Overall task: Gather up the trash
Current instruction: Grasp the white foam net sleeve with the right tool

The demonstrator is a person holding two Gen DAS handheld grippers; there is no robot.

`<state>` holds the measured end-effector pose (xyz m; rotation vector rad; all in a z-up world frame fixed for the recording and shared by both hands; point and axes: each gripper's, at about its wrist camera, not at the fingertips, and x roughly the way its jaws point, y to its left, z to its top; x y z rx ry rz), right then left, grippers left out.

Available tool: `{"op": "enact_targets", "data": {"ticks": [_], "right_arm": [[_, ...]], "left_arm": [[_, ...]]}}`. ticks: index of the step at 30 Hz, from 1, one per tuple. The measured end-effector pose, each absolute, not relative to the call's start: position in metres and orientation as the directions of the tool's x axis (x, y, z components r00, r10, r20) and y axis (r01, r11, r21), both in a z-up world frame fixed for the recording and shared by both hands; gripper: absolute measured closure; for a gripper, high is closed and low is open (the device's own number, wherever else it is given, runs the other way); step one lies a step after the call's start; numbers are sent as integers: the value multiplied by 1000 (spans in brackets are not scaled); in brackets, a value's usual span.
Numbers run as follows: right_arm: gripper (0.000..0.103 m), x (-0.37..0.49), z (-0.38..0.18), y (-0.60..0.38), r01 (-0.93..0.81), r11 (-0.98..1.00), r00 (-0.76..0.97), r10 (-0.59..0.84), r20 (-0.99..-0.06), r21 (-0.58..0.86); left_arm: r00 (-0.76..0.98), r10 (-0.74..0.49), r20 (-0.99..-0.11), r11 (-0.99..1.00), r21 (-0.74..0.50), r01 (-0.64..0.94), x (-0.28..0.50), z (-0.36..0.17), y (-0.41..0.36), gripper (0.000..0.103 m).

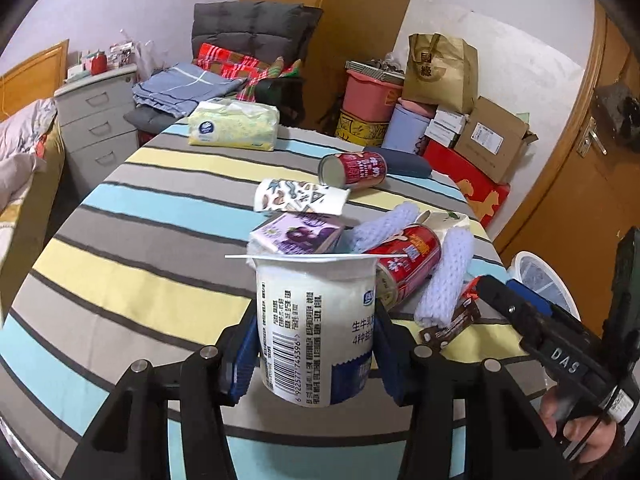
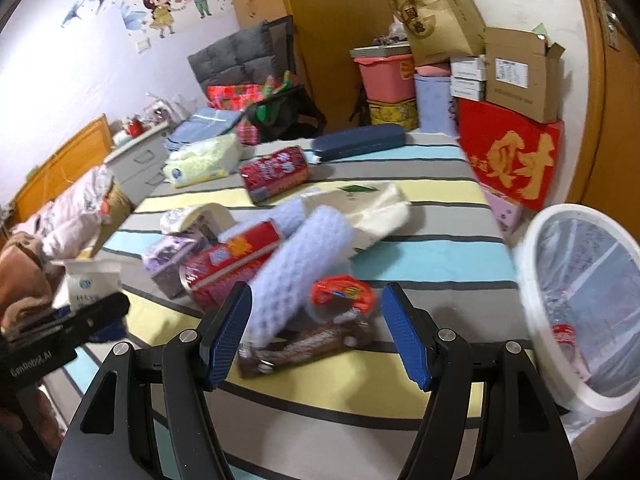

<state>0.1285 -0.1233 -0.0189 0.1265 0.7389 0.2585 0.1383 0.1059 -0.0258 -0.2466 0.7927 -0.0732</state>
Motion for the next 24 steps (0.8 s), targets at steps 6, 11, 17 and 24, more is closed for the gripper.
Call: {"op": "enact_targets", "data": {"ticks": [6,11,17,24], "right_arm": [[41,140,-22,-114,-216,930,670,362,-648,297],[47,149,-28,-108,-215,923,644,379,-664,319],[51,157,-40,-107,-190,941,608,336,-720,278],[54,160,-41,-116,-154,951,611,306,-730,270]], "left_arm": [[698,-138,-703,968,-246,-57,137,-31,120,51],[688,-134,-713,967,-247,-68,139,-38,126,51],[682,-131,-720,965,-250,-78,142,-43,132,51],[675,-149,-723,962,-263,-70,150,-48,131,51]]}}
